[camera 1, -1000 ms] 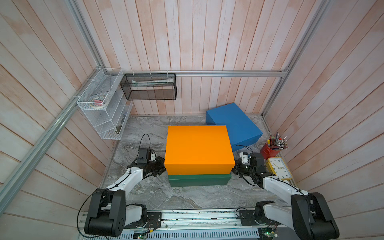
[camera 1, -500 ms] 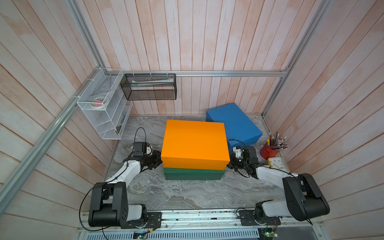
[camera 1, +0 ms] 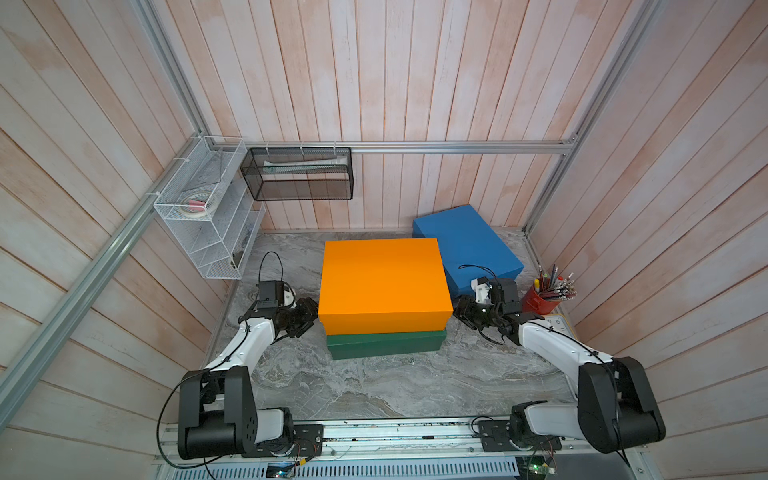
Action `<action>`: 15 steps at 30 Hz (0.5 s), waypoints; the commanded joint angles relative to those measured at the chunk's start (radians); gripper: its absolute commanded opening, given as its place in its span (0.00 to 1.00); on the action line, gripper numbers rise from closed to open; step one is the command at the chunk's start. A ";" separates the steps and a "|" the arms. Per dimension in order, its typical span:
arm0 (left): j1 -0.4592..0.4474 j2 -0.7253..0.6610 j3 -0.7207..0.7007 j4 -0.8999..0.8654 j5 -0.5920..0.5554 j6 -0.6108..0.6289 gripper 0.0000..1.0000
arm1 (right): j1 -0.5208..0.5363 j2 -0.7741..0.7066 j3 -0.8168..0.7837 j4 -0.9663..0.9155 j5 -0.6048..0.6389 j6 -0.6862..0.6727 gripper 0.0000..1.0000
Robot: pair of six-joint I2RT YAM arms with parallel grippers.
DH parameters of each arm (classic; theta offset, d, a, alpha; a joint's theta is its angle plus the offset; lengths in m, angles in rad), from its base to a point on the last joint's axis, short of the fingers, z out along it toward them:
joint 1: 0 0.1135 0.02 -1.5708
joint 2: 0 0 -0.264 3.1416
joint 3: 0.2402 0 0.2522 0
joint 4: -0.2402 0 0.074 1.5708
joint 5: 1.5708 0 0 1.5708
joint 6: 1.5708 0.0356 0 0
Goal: Stack the shoeboxes
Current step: Move the shoeboxes to the center of the board.
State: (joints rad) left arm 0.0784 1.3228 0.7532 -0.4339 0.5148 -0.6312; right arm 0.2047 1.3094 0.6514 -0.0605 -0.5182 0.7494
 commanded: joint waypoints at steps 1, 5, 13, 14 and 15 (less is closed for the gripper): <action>0.003 -0.077 0.064 -0.087 -0.069 0.053 0.71 | -0.011 -0.099 0.022 -0.128 0.050 -0.059 0.60; 0.003 -0.163 0.133 -0.169 -0.117 0.076 0.75 | -0.031 -0.222 0.061 -0.209 0.093 -0.078 0.68; -0.002 -0.250 0.230 -0.167 -0.005 0.105 1.00 | -0.065 -0.249 0.128 -0.027 -0.077 -0.042 0.86; -0.004 -0.252 0.239 -0.167 0.008 0.105 1.00 | -0.064 -0.229 0.141 -0.001 -0.109 -0.037 0.86; -0.007 -0.254 0.245 -0.162 0.024 0.104 1.00 | -0.061 -0.212 0.152 0.024 -0.137 -0.035 0.87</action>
State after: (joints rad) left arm 0.0772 1.0733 0.9710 -0.5808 0.4801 -0.5514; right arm 0.1413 1.0550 0.7662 -0.1276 -0.5499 0.7059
